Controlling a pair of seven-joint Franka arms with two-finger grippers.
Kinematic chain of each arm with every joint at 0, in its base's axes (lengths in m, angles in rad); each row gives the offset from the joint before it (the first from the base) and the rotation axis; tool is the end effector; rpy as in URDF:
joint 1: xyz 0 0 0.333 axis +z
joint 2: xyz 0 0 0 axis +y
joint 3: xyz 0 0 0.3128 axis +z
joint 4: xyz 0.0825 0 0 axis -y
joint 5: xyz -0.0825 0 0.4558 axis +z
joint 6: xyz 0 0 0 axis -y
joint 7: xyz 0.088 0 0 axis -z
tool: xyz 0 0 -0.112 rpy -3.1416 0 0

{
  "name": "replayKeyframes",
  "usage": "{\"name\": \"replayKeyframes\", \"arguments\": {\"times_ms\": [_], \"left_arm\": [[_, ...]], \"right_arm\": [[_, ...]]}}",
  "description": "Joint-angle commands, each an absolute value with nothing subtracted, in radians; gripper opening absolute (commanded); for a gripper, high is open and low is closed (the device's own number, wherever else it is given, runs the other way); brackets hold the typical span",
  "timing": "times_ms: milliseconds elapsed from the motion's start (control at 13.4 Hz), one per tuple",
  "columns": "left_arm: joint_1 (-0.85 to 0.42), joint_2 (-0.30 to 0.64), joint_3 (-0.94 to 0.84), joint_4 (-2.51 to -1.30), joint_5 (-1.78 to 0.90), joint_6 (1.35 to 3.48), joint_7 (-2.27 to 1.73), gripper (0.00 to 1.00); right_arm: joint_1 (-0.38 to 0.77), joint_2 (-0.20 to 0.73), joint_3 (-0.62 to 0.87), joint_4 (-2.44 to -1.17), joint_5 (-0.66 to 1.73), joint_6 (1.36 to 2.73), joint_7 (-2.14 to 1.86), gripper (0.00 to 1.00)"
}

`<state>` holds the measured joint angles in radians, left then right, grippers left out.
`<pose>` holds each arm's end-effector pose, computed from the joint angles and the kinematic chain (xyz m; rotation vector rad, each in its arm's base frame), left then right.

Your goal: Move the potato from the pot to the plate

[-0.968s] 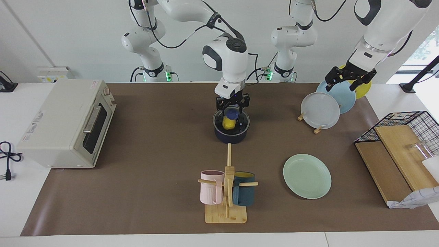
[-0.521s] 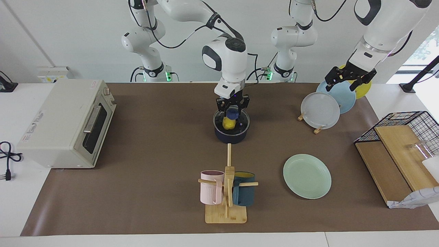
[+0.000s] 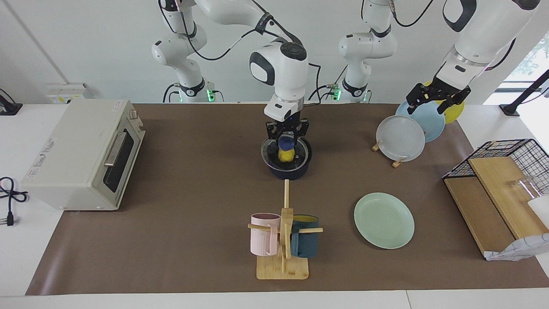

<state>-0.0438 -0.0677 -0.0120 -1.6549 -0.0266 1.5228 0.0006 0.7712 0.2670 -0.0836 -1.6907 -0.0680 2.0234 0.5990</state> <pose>0.5977 -0.0367 0.6083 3.1147 -0.0884 -0.1014 0.5493 0.4506 0.4122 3.1044 0.1865 0.1611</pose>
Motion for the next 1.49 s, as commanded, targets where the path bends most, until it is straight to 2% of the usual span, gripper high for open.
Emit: {"name": "replayKeyframes", "arguments": {"times_ms": [0,298,447,670,894,1191,1415], "left_arm": [[-0.028,-0.087,-0.023,-1.667,-0.028,1.502,-0.005,1.00],[-0.028,-0.092,-0.023,-1.669,-0.029,1.491,-0.008,1.00],[-0.034,-0.092,-0.025,-1.669,-0.028,1.488,-0.008,1.00],[-0.041,-0.092,-0.025,-1.669,-0.028,1.491,-0.009,1.00],[-0.073,-0.092,-0.026,-1.674,-0.029,1.517,-0.011,1.00],[-0.182,-0.098,-0.028,-1.690,-0.029,1.532,-0.049,1.00],[-0.343,-0.129,-0.028,-1.773,-0.029,1.615,-0.239,1.00]], "right_arm": [[0.660,0.247,-0.077,-1.619,-0.060,1.939,0.478,0.36],[0.485,0.219,-0.077,-1.623,-0.057,1.899,0.261,0.36],[0.352,0.219,-0.075,-1.631,-0.010,1.899,0.145,0.36],[0.174,0.212,-0.078,-1.707,0.071,1.962,-0.081,0.36],[0.137,0.157,-0.078,-1.908,0.071,2.161,-0.123,0.36],[0.121,0.221,-0.078,-1.924,0.087,2.229,-0.124,0.36],[0.123,0.251,-0.078,-1.933,0.101,2.227,-0.123,0.36]]}}
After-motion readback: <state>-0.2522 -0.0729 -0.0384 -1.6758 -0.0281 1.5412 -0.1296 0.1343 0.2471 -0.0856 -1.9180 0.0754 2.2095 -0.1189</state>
